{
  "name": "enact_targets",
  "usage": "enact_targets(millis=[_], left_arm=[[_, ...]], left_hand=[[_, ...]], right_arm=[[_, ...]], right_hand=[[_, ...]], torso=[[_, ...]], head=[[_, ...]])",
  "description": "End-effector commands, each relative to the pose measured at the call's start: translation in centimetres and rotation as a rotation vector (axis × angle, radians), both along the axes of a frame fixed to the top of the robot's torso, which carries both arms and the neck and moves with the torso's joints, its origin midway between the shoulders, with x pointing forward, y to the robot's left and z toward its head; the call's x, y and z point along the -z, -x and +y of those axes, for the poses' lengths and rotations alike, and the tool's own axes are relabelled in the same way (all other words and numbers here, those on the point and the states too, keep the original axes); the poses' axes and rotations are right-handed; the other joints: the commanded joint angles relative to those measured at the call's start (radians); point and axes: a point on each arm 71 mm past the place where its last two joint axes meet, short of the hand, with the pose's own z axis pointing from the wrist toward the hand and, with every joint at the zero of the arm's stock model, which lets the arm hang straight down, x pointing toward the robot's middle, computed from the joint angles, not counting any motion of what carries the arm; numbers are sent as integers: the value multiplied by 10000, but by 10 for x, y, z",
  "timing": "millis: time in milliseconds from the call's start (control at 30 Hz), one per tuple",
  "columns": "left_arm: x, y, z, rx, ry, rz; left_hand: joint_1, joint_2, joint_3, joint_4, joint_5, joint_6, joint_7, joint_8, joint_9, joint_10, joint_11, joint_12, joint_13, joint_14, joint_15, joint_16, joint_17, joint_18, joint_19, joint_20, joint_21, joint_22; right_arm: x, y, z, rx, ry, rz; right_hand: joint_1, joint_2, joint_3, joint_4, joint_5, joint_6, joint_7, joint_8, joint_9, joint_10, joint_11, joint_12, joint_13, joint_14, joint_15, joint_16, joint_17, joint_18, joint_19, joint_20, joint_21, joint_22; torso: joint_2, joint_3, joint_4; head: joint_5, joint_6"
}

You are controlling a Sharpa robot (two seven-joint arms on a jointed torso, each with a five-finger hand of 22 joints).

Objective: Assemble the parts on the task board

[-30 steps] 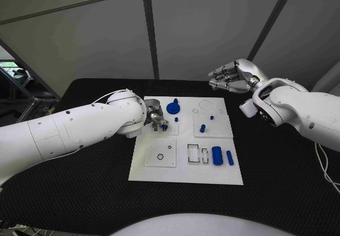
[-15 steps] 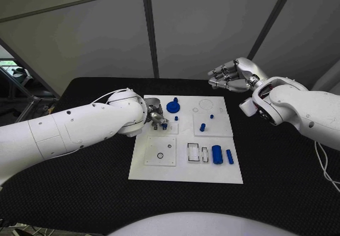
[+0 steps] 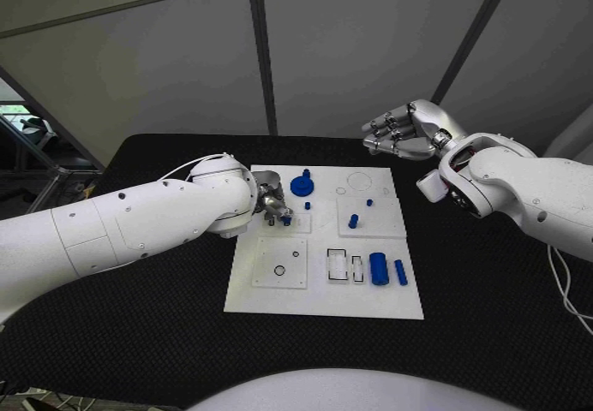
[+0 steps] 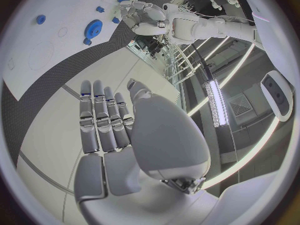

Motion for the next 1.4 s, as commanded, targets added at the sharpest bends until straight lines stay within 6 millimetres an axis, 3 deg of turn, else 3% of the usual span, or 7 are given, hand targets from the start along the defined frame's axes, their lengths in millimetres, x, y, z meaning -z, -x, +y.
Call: enact_targets(millis=[33, 500, 1200, 1400], left_arm=[[3, 1, 1, 74, -337, 154], [5, 2, 2, 184, -539, 376], [5, 2, 3, 150, -543, 371], [5, 2, 3, 155, -454, 304]], left_hand=[[22, 116, 1553, -1516, 41, 16, -69, 35, -3, 246, -188, 12, -21, 822, -49, -7, 1966, -850, 280, -46, 24, 532], [18, 117, 1562, -1518, 48, 12, -70, 42, 4, 245, -189, 11, -24, 821, -50, -9, 1964, -853, 285, -47, 33, 546], [13, 110, 1579, -1526, 58, 6, -72, 59, 20, 247, -191, 13, -27, 822, -53, -7, 1967, -855, 290, -50, 41, 560], [-273, -57, 1396, -1412, 90, 35, -138, 204, 133, 393, -236, 191, 114, 824, -69, -5, 1971, -874, 325, -62, 99, 658]], right_arm=[[-1, 0, 2, -94, 20, -13], [0, 0, 1, -96, 52, 50], [0, 0, 0, -70, 85, 71], [0, 0, 0, 8, 88, 70]], right_hand=[[-119, -10, -40, -45, 37, 5, 119, -12, 14, -68, 2, 46, -14, -13, 38, -7, -16, 39, 28, 35, -42, -15], [-148, -8, -49, -40, 50, 13, 120, -7, 16, -65, 2, 58, -13, -9, 38, 2, -28, 40, 40, 38, -59, -27], [-162, 1, -48, -41, 60, 32, 127, 3, 20, -63, 3, 68, -13, -3, 36, 11, -37, 43, 52, 38, -71, -35], [-163, 17, -40, -46, 68, 44, 130, 10, 22, -61, 2, 75, -13, 2, 34, 19, -45, 45, 63, 37, -81, -43]], torso=[[5, 5, -11], [-6, 6, -2], [2, 5, -7], [2, 3, 3]], head=[[0, -30], [-31, -116], [-54, -129], [-67, -167]])
